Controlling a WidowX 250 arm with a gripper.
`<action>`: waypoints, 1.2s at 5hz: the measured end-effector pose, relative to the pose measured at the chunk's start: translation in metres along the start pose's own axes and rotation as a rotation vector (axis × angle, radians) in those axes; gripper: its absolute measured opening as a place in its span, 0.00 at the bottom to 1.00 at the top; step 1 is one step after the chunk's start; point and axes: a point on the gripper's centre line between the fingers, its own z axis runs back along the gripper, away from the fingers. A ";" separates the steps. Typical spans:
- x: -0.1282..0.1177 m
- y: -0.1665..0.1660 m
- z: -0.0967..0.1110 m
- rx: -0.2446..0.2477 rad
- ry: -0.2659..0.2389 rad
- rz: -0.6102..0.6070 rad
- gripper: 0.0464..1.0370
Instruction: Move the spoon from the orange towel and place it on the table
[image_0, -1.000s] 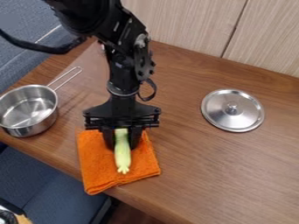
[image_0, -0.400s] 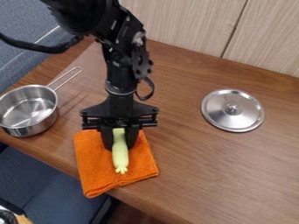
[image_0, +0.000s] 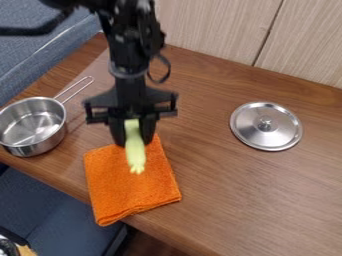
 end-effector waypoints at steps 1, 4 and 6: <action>0.021 -0.010 0.013 -0.033 -0.005 0.039 0.35; 0.099 -0.076 -0.021 -0.051 0.071 0.159 0.35; 0.104 -0.102 -0.056 -0.039 0.043 0.132 0.35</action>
